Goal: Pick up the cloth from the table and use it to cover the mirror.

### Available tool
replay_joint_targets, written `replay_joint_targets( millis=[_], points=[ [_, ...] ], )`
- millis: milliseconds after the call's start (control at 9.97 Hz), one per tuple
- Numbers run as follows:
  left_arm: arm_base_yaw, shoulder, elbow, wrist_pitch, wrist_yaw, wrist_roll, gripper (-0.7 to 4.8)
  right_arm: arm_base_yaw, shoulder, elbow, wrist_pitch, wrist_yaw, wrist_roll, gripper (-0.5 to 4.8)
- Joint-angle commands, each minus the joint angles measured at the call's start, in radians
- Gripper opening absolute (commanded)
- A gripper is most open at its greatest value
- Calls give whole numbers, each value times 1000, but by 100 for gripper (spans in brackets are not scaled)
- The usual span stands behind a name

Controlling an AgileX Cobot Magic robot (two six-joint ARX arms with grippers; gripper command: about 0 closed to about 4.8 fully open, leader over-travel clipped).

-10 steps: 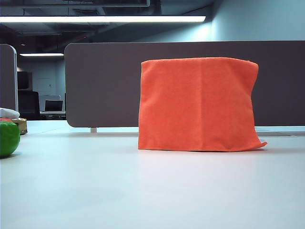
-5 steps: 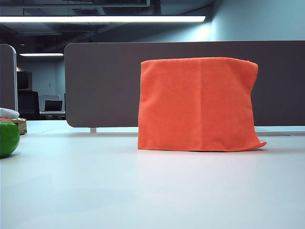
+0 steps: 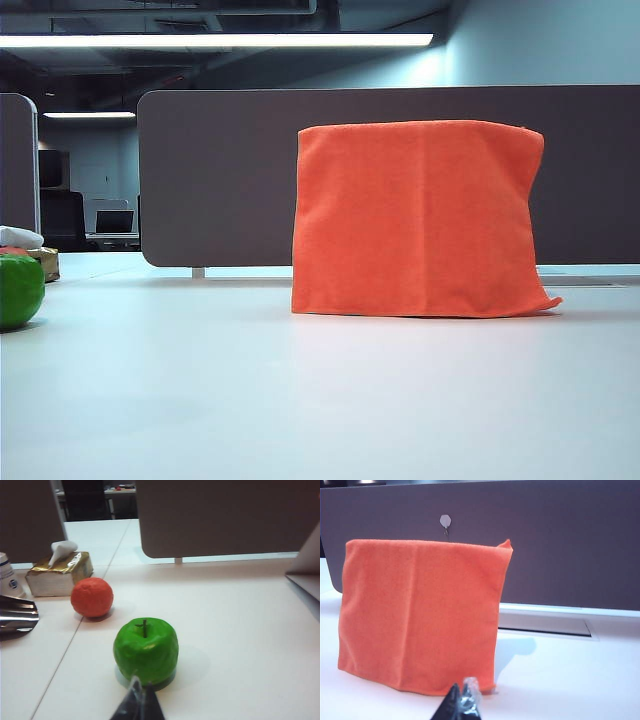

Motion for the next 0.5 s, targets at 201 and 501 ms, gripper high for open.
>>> replay_joint_targets(
  millis=[201, 501],
  points=[
    [-172, 1, 2, -35, -56, -22, -6, 0, -1, -4, -4, 90, 5, -5],
    [-204, 1, 2, -36, -77, -22, -6, 0, -1, -4, -4, 98, 5, -5]
  ],
)
